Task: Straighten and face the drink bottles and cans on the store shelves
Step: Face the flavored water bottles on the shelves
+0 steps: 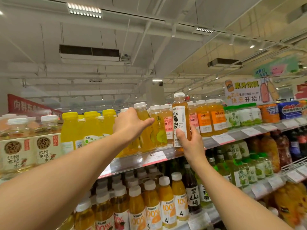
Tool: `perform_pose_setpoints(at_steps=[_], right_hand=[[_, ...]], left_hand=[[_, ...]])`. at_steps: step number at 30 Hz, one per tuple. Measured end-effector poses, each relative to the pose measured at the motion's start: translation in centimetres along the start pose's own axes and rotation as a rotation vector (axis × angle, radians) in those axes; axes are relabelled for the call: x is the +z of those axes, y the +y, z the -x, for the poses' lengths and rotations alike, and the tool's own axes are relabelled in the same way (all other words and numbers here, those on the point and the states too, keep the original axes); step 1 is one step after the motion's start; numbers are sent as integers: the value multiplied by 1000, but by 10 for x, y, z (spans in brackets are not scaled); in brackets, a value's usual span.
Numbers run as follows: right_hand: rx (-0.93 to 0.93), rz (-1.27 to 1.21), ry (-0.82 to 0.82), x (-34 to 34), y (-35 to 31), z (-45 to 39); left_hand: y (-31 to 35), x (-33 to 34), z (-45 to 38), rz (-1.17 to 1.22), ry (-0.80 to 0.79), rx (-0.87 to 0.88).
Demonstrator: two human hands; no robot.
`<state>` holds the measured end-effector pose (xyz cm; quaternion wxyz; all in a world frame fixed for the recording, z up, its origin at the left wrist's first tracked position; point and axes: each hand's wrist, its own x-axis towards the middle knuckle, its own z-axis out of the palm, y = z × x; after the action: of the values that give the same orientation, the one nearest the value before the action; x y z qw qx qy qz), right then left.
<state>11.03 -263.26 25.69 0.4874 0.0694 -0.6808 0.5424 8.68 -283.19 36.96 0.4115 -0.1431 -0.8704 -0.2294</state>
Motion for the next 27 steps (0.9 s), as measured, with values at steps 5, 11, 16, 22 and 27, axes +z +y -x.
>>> perform_pose_setpoints(at_steps=[5,11,16,22,27], right_hand=[[-41,23,3,-1,0,0],[-44,24,-1,0,2,0],[-45,28,-8,-1,1,-1],[-39,19,-11,-1,1,-1],[-36,10,-10,0,3,-2]], left_hand=[[2,10,3,-13,30,42],[7,3,1,-63,-16,61],[17,-15,-11,-65,-174,46],[21,-19,-23,-162,-208,163],[22,-31,-40,-308,-144,313]])
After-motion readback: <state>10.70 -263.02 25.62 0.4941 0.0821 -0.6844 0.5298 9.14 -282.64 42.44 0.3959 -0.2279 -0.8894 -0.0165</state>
